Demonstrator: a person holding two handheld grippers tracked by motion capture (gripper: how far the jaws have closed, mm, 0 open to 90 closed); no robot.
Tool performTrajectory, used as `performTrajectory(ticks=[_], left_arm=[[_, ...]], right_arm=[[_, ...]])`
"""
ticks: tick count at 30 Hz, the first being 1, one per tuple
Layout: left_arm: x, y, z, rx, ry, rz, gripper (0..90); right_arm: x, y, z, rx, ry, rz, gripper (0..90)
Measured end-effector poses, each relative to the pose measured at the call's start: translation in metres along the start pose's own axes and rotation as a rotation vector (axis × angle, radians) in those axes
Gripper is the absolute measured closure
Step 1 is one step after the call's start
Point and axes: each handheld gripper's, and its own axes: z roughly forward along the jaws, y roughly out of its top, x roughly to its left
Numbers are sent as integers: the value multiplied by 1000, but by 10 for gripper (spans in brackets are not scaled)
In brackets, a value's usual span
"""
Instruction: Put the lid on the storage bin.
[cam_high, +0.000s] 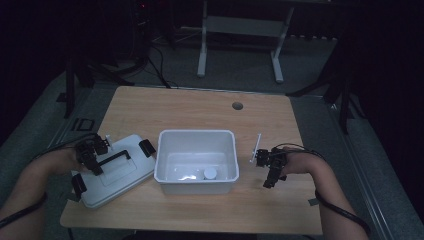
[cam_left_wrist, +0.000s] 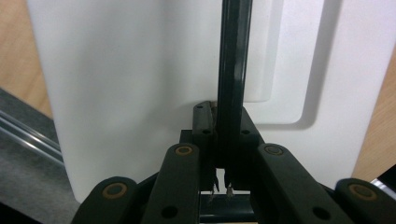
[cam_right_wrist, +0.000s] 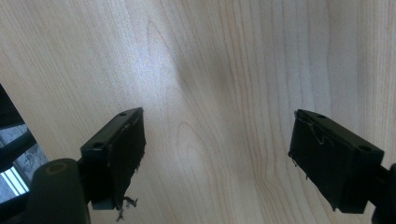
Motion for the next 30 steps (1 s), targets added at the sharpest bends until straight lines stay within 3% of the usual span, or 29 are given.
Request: performTrajectory(ticks=[6, 12, 21, 30], left_arm=[[-5, -4, -20, -16, 1, 19, 835], [-8, -10, -43, -25, 29, 28, 835], [-10, -23, -73, -5, 81, 8, 835], [-18, -28, -118, -29, 107, 21, 835]], right_arm=[[0, -4, -1, 1, -6, 3, 178], [1, -6, 0, -4, -3, 3, 178], [1, -9, -1, -5, -7, 11, 178], [1, -9, -1, -4, -5, 13, 178]])
